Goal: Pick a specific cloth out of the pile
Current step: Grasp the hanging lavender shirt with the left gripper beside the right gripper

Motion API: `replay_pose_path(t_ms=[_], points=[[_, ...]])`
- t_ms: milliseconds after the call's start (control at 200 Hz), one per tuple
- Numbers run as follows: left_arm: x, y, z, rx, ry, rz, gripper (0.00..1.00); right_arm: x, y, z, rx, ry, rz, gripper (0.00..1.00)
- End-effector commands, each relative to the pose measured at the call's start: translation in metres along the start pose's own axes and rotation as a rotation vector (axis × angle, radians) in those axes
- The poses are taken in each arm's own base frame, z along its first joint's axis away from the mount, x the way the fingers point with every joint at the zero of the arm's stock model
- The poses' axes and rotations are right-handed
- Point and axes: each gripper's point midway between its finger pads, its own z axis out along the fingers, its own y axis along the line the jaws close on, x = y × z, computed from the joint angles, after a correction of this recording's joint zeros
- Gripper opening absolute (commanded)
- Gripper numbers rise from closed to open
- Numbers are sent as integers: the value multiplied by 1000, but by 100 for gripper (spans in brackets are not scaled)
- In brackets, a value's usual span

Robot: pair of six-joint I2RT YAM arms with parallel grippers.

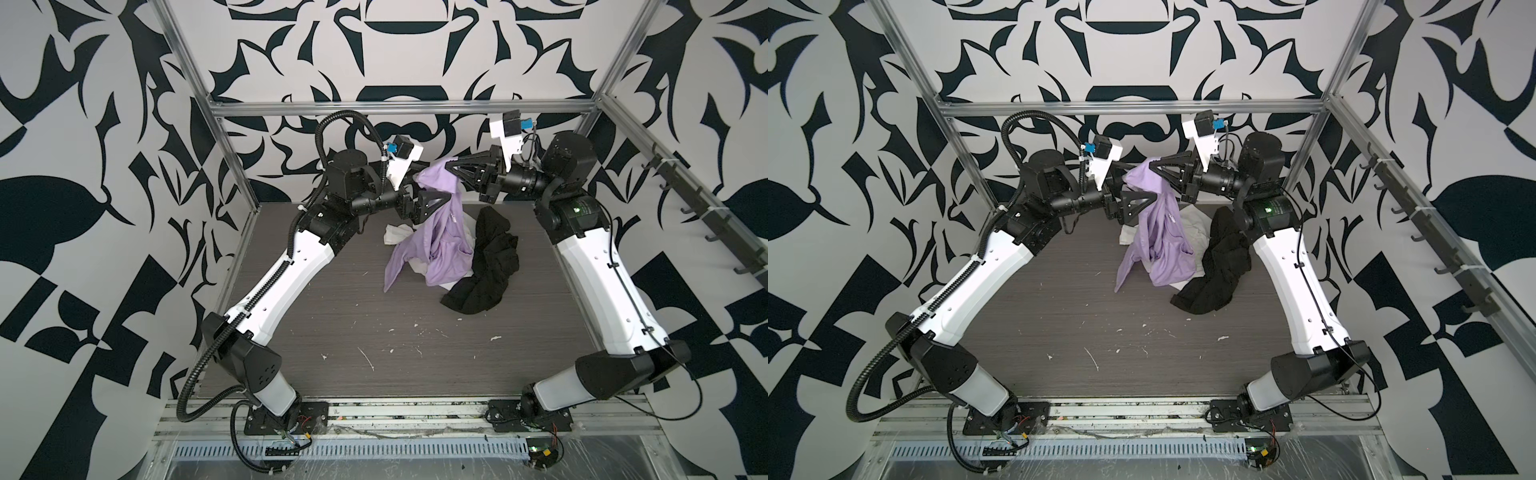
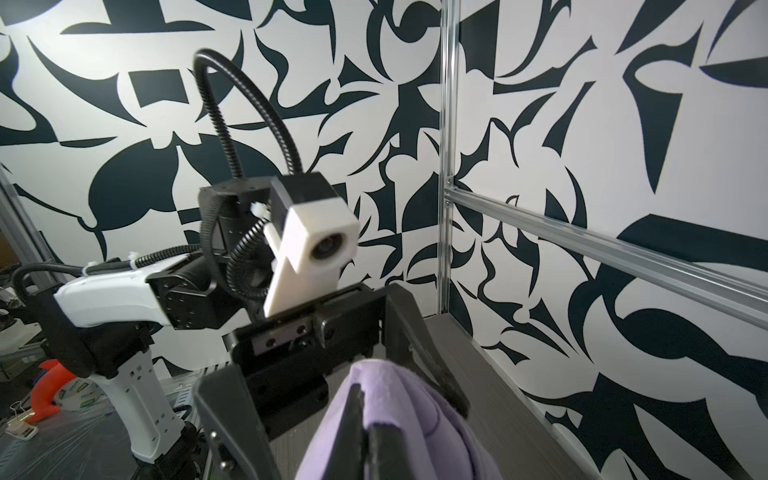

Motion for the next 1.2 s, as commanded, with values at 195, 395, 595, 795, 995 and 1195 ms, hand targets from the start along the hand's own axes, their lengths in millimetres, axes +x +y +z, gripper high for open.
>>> replay_pose_path(t_ms=[195, 395, 595, 795, 995, 1195], points=[[-14, -16, 6, 40, -35, 37, 86, -40, 40, -6, -65, -84, -135, 0], [-15, -22, 5, 51, -34, 35, 50, -35, 41, -5, -63, -81, -130, 0], [-15, -25, 0, 38, -35, 38, 27, -34, 40, -6, -49, -85, -132, 0], [-18, -25, -9, -1, -46, 30, 16, -29, 39, -7, -35, -87, -120, 0], [-24, -28, -19, -21, -73, 31, 10, -21, 41, -10, -19, -87, -97, 22], [-27, -31, -22, -17, -90, 7, 6, -12, 45, -18, 18, -82, -85, 46]])
